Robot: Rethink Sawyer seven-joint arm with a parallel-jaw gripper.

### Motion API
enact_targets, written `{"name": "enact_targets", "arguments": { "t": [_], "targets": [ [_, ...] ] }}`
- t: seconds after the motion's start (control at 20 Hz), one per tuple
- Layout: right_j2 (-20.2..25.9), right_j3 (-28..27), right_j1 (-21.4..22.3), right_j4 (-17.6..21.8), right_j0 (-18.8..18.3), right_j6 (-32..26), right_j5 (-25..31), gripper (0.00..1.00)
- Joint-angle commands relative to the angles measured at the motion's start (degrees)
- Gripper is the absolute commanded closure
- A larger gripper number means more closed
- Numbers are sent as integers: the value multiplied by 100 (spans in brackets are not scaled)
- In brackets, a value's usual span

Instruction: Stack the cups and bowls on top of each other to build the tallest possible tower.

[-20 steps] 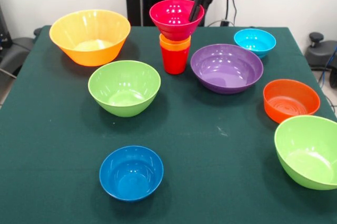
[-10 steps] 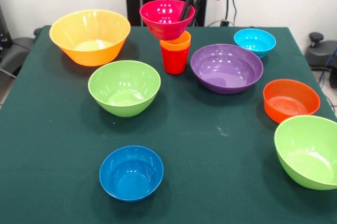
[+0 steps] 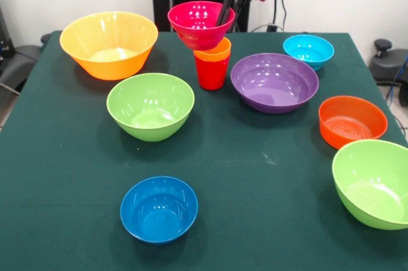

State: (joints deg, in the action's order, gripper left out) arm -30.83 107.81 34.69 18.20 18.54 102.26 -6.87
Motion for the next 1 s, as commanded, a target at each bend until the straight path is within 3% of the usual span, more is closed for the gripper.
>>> {"name": "enact_targets", "arguments": {
  "t": [0.05, 1.0],
  "targets": [
    [347, 93, -119, -293, 21, 1013, -192, 100],
    [190, 253, -237, -587, 217, 1077, -339, 100]
  ]
}}
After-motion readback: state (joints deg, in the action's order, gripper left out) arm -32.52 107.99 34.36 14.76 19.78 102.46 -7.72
